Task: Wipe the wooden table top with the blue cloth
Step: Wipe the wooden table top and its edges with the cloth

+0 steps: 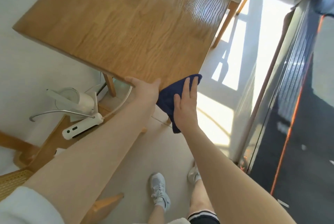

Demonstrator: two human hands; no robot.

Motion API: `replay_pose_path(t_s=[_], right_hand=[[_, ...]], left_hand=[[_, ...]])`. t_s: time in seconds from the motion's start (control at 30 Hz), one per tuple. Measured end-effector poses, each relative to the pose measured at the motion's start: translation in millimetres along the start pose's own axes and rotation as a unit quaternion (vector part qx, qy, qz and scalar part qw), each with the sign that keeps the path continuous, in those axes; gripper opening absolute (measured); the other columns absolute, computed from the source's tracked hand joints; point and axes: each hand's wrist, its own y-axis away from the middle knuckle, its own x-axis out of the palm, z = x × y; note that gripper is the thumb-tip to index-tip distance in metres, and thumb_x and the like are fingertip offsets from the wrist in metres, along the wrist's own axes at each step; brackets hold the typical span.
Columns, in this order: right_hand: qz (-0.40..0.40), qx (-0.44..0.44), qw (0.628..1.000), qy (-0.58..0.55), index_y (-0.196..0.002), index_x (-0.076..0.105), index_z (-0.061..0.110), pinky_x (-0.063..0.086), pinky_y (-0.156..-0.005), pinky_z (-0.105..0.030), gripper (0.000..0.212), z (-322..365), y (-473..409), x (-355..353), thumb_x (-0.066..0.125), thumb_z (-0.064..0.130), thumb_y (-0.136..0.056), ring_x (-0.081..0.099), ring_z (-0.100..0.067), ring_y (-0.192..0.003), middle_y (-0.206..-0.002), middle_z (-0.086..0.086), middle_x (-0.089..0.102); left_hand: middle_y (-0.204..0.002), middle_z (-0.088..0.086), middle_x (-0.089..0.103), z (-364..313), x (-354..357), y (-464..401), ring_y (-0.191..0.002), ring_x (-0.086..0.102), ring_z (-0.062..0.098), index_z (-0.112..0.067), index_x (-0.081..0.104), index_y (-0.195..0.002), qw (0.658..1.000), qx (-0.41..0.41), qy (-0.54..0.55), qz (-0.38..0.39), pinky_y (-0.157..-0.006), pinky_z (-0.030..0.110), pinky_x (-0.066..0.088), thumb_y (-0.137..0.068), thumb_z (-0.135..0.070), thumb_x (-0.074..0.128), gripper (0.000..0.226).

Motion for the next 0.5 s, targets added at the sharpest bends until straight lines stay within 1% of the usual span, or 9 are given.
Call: replay_pose_path(t_s=[0.03, 0.1, 0.17, 0.23, 0.27, 0.33, 0.4, 0.43, 0.5], right_hand=[[0.012, 0.015, 1.0, -0.019, -0.147, -0.001, 0.013, 0.012, -0.117, -0.035, 0.057, 9, -9, -5, 0.031, 0.015, -0.1, -0.003, -0.018, -0.144, -0.155, -0.003, -0.014], [-0.004, 0.04, 0.999, -0.017, -0.147, -0.001, 0.012, 0.012, -0.116, -0.033, 0.059, 6, -42, -18, 0.033, 0.017, -0.099, -0.001, -0.02, -0.144, -0.155, -0.004, -0.014], [-0.006, 0.059, 0.998, 0.003, -0.148, -0.001, 0.012, 0.012, -0.116, -0.035, 0.062, 1, -79, -33, 0.036, 0.02, -0.098, -0.001, -0.022, -0.144, -0.156, -0.005, -0.014], [0.01, 0.062, 0.998, 0.018, -0.148, -0.002, 0.014, 0.012, -0.114, -0.037, 0.065, -1, -100, -38, 0.039, 0.023, -0.097, -0.003, -0.023, -0.144, -0.156, -0.004, -0.015], [0.018, 0.063, 0.998, 0.007, -0.148, -0.002, 0.014, 0.012, -0.114, -0.037, 0.067, -4, -102, -39, 0.04, 0.024, -0.096, -0.003, -0.023, -0.144, -0.156, -0.004, -0.016], [0.041, 0.06, 0.997, -0.016, -0.147, -0.005, 0.017, 0.012, -0.115, -0.037, 0.072, -9, -90, -39, 0.044, 0.026, -0.095, -0.003, -0.021, -0.144, -0.155, -0.003, -0.019], [0.078, 0.036, 0.996, -0.034, -0.147, -0.007, 0.018, 0.012, -0.116, -0.037, 0.075, -14, -71, -39, 0.046, 0.028, -0.095, -0.002, -0.021, -0.144, -0.154, -0.003, -0.022], [0.093, 0.024, 0.995, -0.035, -0.147, -0.006, 0.017, 0.011, -0.116, -0.037, 0.075, -15, -67, -40, 0.046, 0.028, -0.095, -0.002, -0.022, -0.143, -0.154, -0.004, -0.022], [0.097, 0.027, 0.994, -0.031, -0.147, -0.005, 0.016, 0.007, -0.115, -0.036, 0.073, -16, -79, -43, 0.045, 0.027, -0.095, -0.006, -0.022, -0.143, -0.154, -0.005, -0.022]], left_hand=[[-0.146, 0.005, 0.031, 2, 3, -1, -0.129, 0.037, 0.024, -0.017, -0.018, -0.147, 1.0, -0.001, -0.002, 0.003, -0.107, 0.037, 0.028, -0.089, -0.032, 0.061, 0.099], [-0.149, 0.007, 0.027, 2, 5, 2, -0.132, 0.035, 0.027, -0.022, -0.019, -0.147, 1.0, -0.009, 0.007, 0.008, -0.108, 0.041, 0.027, -0.085, -0.034, 0.065, 0.106], [-0.151, 0.009, 0.023, 5, 8, 0, -0.135, 0.031, 0.027, -0.023, -0.018, -0.147, 1.0, -0.005, 0.016, -0.022, -0.11, 0.042, 0.025, -0.083, -0.034, 0.068, 0.108], [-0.154, 0.007, 0.019, 5, 14, -2, -0.138, 0.026, 0.025, -0.02, -0.017, -0.148, 0.999, -0.008, 0.012, -0.038, -0.112, 0.04, 0.021, -0.082, -0.033, 0.069, 0.11], [-0.155, 0.007, 0.016, 2, 19, 1, -0.139, 0.023, 0.026, -0.019, -0.018, -0.148, 0.999, -0.008, 0.0, -0.048, -0.113, 0.04, 0.019, -0.082, -0.035, 0.07, 0.111], [-0.156, 0.01, 0.009, -8, 31, 5, -0.141, 0.017, 0.029, -0.018, -0.019, -0.147, 0.997, -0.04, -0.009, -0.063, -0.114, 0.044, 0.015, -0.082, -0.039, 0.069, 0.111], [-0.155, 0.017, 0.005, -12, 39, 1, -0.142, 0.015, 0.035, -0.01, -0.014, -0.148, 0.992, -0.044, -0.082, -0.088, -0.113, 0.047, 0.015, -0.082, -0.034, 0.069, 0.108], [-0.155, 0.02, 0.006, -14, 40, 2, -0.141, 0.016, 0.037, -0.008, -0.012, -0.148, 0.987, -0.033, -0.115, -0.104, -0.113, 0.047, 0.016, -0.081, -0.032, 0.069, 0.108], [-0.156, 0.016, 0.006, -17, 45, 6, -0.141, 0.018, 0.033, -0.011, -0.019, -0.146, 0.983, -0.054, -0.131, -0.12, -0.112, 0.045, 0.018, -0.08, -0.038, 0.07, 0.114]])
